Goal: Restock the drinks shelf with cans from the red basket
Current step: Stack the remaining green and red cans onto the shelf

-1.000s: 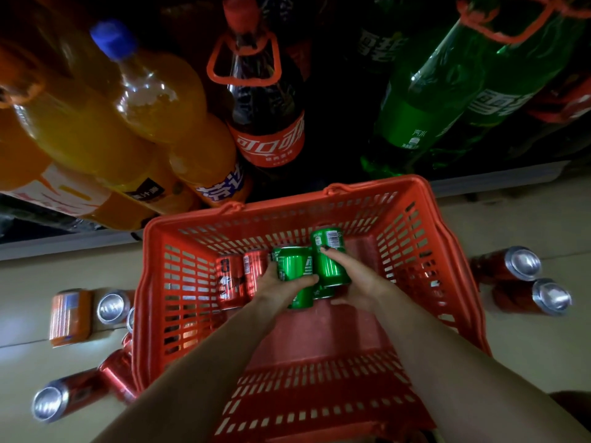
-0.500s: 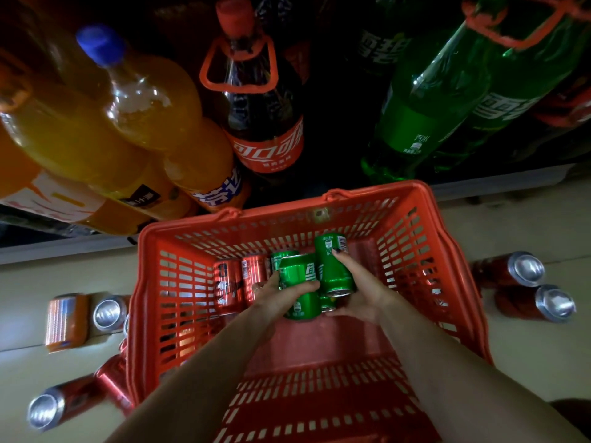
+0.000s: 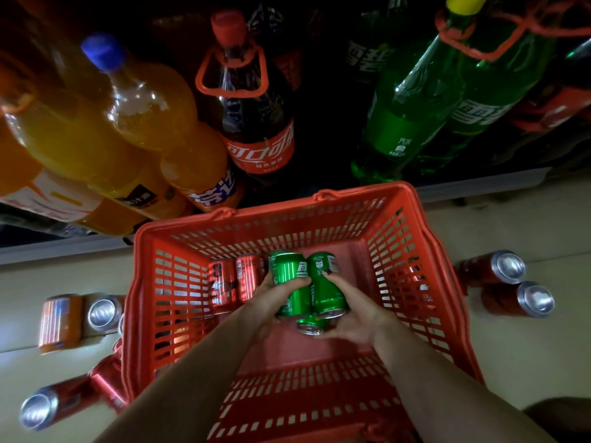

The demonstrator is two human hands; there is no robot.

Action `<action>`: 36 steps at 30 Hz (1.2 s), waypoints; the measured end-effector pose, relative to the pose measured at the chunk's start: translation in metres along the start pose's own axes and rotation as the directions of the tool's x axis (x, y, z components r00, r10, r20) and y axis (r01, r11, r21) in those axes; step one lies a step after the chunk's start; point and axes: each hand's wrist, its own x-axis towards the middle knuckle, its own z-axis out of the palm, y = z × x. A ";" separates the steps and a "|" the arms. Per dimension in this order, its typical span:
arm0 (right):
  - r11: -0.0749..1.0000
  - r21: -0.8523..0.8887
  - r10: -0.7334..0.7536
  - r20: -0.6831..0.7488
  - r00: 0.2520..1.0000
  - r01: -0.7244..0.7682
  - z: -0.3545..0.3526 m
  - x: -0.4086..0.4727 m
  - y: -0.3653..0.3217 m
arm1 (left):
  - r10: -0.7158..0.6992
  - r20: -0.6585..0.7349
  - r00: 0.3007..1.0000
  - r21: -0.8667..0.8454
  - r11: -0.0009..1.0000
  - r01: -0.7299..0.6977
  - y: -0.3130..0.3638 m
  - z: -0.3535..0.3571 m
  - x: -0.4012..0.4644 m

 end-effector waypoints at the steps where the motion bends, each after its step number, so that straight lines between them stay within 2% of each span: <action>1: 1.000 0.017 -0.007 -0.004 1.000 0.007 0.000 -0.001 0.002 | 0.008 0.004 1.000 -0.012 1.000 -0.008 -0.001 0.000 -0.001; 7: 0.996 -0.023 -0.083 -0.024 0.996 0.083 0.008 -0.011 0.003 | 0.056 0.031 0.998 -0.073 0.996 -0.054 0.001 0.002 -0.017; 15: 0.932 -0.188 -0.318 -0.017 0.948 0.310 0.037 -0.066 -0.004 | 0.162 0.111 0.980 -0.144 0.979 -0.145 0.014 0.006 -0.062; 18: 0.895 -0.213 -0.399 0.015 0.917 0.393 0.060 -0.109 0.002 | 0.194 0.069 0.979 -0.118 0.976 -0.185 0.031 0.010 -0.107; 24: 0.783 -0.268 -0.562 0.078 0.823 0.561 0.148 -0.251 -0.001 | 0.283 0.045 0.958 -0.095 0.956 -0.277 0.109 0.019 -0.247; 30: 0.670 -0.290 -0.683 0.121 0.721 0.683 0.263 -0.433 -0.043 | 0.433 0.024 0.901 -0.086 0.899 -0.430 0.235 0.040 -0.435; 36: 0.480 -0.284 -0.798 0.251 0.548 0.830 0.387 -0.628 -0.098 | 0.595 0.018 0.804 -0.070 0.803 -0.592 0.378 0.064 -0.633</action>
